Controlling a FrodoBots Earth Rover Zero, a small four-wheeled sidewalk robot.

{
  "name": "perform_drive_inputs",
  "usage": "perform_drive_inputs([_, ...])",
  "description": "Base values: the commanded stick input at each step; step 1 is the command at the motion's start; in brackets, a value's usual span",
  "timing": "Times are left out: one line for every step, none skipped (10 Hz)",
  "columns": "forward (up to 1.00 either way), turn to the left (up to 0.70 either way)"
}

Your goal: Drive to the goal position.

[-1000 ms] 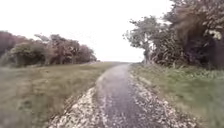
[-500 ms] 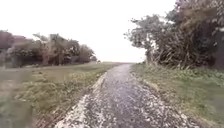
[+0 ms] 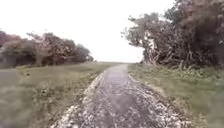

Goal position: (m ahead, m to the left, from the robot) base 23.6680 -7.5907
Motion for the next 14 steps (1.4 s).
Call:
perform_drive_inputs([0.99, 0.0])
perform_drive_inputs([0.99, 0.0])
perform_drive_inputs([0.99, 0.0])
perform_drive_inputs([0.99, 0.0])
perform_drive_inputs([0.99, 0.0])
perform_drive_inputs([0.99, 0.0])
perform_drive_inputs([0.99, 0.0])
perform_drive_inputs([0.99, 0.0])
perform_drive_inputs([0.99, 0.0])
perform_drive_inputs([0.99, 0.0])
perform_drive_inputs([0.99, 0.0])
perform_drive_inputs([0.99, 0.0])
perform_drive_inputs([0.99, 0.0])
perform_drive_inputs([0.99, 0.0])
